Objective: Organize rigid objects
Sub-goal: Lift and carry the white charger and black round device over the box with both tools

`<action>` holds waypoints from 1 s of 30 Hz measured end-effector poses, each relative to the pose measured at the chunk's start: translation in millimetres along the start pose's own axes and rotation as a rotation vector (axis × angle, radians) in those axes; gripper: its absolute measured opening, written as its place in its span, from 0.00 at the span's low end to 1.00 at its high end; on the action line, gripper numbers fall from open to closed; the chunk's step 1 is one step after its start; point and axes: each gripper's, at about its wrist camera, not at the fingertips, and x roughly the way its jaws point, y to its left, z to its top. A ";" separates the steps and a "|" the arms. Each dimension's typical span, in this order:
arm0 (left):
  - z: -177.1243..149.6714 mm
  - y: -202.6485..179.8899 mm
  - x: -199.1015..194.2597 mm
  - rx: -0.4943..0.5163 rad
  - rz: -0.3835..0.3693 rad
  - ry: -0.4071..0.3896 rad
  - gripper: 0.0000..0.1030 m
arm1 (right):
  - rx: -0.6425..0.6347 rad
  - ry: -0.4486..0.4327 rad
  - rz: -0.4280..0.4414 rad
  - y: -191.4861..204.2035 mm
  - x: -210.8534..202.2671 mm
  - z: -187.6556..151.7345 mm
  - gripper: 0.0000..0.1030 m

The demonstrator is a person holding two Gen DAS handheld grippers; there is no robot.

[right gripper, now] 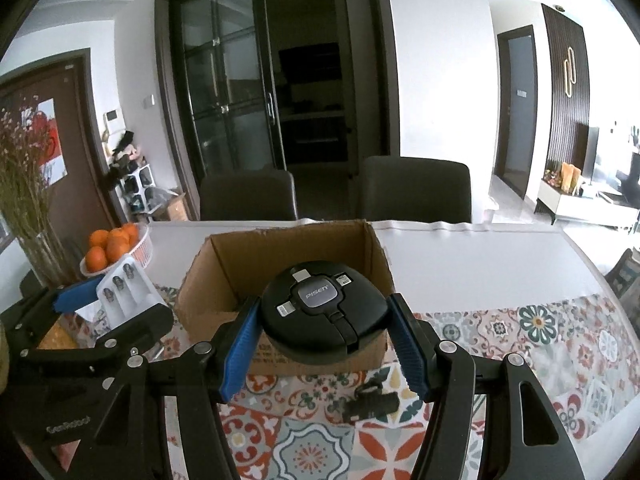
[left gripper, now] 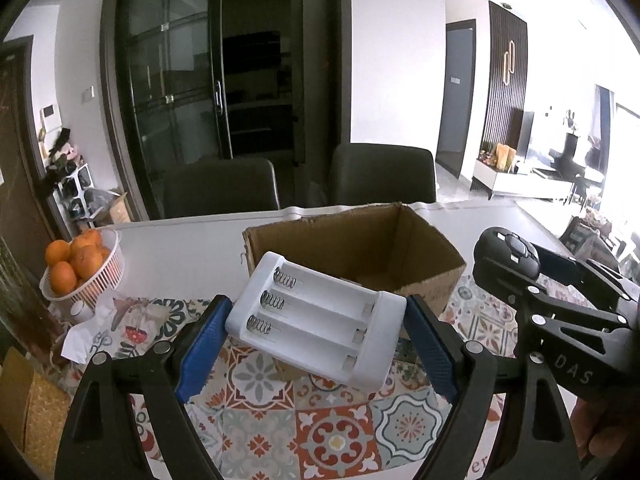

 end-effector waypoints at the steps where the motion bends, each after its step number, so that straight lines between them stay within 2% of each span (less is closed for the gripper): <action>1: 3.3 0.2 1.2 -0.002 0.003 -0.001 0.85 | -0.001 0.000 0.001 -0.1 1.4 2.5 0.61; 9: 21.5 -0.8 11.3 0.005 0.022 -0.011 0.85 | -0.024 0.012 -0.010 -1.0 14.1 22.8 0.61; 21: 49.7 1.7 37.7 -0.027 0.001 0.018 0.85 | 0.014 0.075 0.015 -14.6 48.2 49.6 0.61; 30: 66.2 6.6 75.2 -0.038 -0.021 0.124 0.85 | 0.031 0.164 0.026 -20.6 85.3 61.3 0.61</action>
